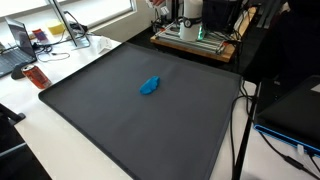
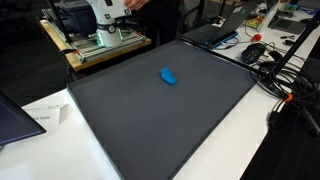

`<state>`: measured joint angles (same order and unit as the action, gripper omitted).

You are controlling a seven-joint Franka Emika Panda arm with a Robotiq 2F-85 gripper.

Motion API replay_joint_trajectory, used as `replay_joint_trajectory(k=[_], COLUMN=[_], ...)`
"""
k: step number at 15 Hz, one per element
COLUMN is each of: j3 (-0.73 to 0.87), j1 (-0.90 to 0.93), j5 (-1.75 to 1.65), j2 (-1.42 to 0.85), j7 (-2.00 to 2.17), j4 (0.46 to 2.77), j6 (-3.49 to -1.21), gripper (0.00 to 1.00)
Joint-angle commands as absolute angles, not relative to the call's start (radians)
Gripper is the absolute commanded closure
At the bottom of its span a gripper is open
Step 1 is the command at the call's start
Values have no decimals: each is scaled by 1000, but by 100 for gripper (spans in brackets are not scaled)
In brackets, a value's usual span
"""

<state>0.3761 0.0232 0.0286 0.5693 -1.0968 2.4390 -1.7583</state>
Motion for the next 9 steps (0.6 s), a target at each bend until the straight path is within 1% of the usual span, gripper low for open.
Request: replay_joint_trajectory(k=[1,2,4,9], j3=[400,401,399,390], j1=[-5,-13,-29,-57], j5=[78,82,89,100], j2=[504,498,482,450], j7=[-1194,-1208,-1232,-1261], j4=[2361,2356,2345,2325], j6=[-1685,-1679,-1667,-1654], gripper=[35,44,56,93])
